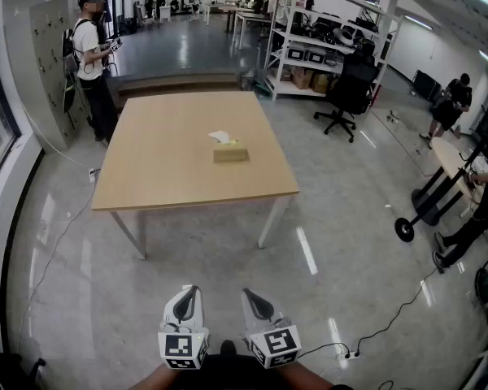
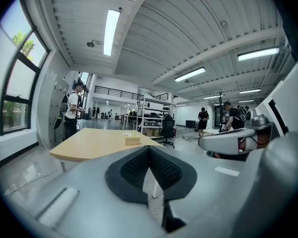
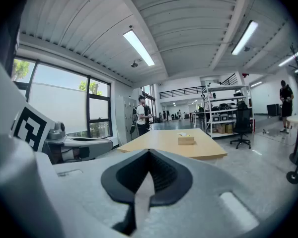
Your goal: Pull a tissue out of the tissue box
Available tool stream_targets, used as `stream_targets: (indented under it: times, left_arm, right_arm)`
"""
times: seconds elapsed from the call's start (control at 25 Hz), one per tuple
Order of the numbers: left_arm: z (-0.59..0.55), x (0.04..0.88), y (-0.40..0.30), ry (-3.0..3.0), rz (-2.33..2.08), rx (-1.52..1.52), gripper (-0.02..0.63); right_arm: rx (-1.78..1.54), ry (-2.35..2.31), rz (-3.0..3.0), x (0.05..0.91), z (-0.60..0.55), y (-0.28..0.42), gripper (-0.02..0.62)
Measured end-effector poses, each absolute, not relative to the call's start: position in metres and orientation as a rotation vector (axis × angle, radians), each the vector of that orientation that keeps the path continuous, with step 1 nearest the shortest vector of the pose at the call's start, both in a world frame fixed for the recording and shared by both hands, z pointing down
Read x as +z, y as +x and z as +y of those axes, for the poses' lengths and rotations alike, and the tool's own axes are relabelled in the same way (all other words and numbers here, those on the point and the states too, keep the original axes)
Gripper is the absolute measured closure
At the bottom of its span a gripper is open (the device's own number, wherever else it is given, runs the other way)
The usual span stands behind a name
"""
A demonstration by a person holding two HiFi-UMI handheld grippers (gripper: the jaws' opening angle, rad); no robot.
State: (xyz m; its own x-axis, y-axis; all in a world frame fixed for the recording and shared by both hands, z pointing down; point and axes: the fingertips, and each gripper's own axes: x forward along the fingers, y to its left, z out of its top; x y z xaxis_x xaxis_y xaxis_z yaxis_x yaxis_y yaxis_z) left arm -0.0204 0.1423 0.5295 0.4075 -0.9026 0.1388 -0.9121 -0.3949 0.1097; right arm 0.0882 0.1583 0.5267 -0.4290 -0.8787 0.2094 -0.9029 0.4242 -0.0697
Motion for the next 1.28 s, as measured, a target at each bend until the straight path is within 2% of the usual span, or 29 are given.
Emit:
stream_targets:
  times: [1.28]
  left_arm:
    - [0.143, 0.531, -0.016, 2.495, -1.621, 0.109, 0.588]
  right_arm:
    - [0.348, 1.553, -2.542, 0.533, 0.158, 0.091, 0.605]
